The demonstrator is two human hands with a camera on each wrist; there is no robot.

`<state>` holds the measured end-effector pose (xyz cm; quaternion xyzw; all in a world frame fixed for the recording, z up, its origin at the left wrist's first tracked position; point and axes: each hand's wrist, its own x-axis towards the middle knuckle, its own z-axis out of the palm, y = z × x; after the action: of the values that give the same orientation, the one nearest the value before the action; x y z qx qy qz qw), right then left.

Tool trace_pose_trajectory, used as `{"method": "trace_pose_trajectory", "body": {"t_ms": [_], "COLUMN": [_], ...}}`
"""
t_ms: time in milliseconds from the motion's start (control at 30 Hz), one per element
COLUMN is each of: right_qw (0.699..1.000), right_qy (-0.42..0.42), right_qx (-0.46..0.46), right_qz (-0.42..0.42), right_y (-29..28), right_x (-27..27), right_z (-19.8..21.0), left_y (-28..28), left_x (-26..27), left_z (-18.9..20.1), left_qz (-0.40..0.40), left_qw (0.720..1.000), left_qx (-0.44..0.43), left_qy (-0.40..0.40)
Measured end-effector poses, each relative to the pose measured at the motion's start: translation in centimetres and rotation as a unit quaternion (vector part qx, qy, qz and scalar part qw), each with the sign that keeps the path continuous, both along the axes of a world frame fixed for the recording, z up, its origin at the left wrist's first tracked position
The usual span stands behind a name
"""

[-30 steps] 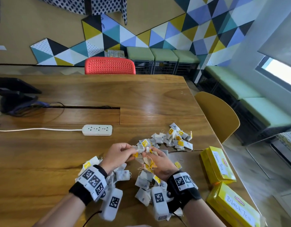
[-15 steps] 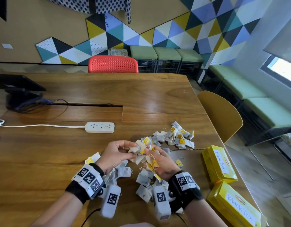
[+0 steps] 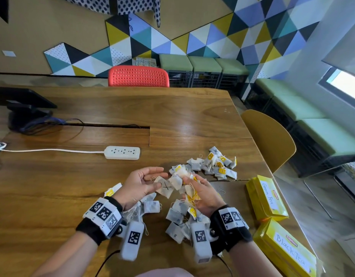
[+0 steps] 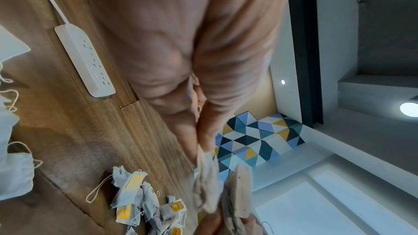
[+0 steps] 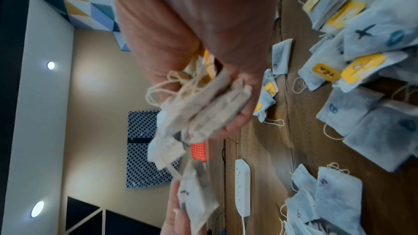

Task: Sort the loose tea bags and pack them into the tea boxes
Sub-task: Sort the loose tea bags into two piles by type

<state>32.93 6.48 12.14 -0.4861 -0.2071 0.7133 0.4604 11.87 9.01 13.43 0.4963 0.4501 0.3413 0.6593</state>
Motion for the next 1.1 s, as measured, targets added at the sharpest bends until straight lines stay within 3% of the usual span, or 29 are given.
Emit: {"method": "trace_pose_trajectory", "body": {"t_ms": [367,567,800,1100], "right_qw": [0.993,0.986,0.982,0.979], "right_qy": [0.043,0.06,0.079,0.045], "right_qx": [-0.062,-0.075,-0.065,-0.094], "right_qz": [-0.09,-0.139,-0.158,-0.175], "right_y": [-1.4,-2.8,-4.7,-5.6], "right_x": [3.1,6.1,7.6,7.5], "right_z": [-2.0,-3.4,-3.8,-5.2], "left_y": [1.1,0.2,-0.5,-1.1], "left_x": [0.1,1.2,2.3,2.1], "left_z": [-0.3,-1.0,-1.9,-1.6], "left_qz": [0.12,0.085,0.063,0.004], "left_qw": [0.988,0.986,0.996,0.998], "left_qx": [-0.086,-0.134,-0.038,0.052], "left_qy": [-0.035,-0.06,-0.049,0.045]}}
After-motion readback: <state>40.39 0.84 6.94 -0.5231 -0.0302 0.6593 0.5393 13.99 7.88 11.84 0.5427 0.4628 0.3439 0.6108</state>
